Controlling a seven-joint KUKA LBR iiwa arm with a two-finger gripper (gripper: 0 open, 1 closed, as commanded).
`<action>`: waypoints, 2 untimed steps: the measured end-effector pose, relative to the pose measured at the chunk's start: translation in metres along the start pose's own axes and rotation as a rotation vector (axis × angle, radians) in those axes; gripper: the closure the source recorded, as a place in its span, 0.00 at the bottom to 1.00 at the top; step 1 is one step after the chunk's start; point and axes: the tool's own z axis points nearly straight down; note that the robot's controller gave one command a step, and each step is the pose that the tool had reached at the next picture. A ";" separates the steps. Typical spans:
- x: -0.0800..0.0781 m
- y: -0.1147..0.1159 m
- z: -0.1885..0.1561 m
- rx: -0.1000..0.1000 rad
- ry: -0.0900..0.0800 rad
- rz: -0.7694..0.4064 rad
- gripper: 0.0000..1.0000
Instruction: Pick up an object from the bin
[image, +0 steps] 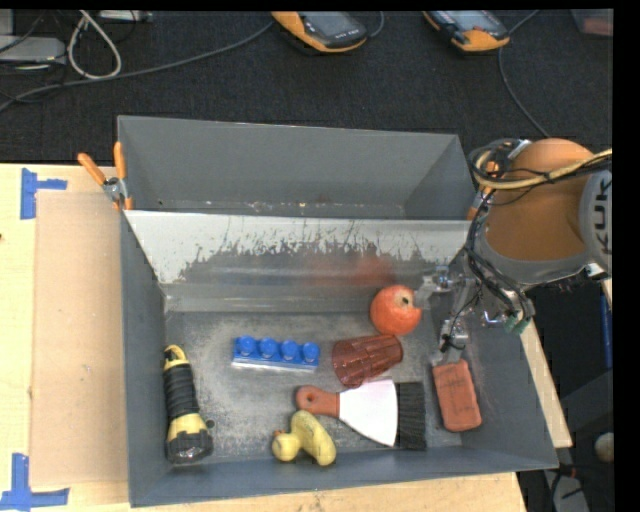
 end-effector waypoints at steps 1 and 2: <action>-0.002 0.000 -0.005 0.001 -0.007 -0.003 0.00; -0.022 0.037 0.066 0.005 -0.033 -0.147 0.00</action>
Offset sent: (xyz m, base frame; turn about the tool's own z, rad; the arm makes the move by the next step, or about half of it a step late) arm 0.0185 0.0483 -0.0953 -0.1902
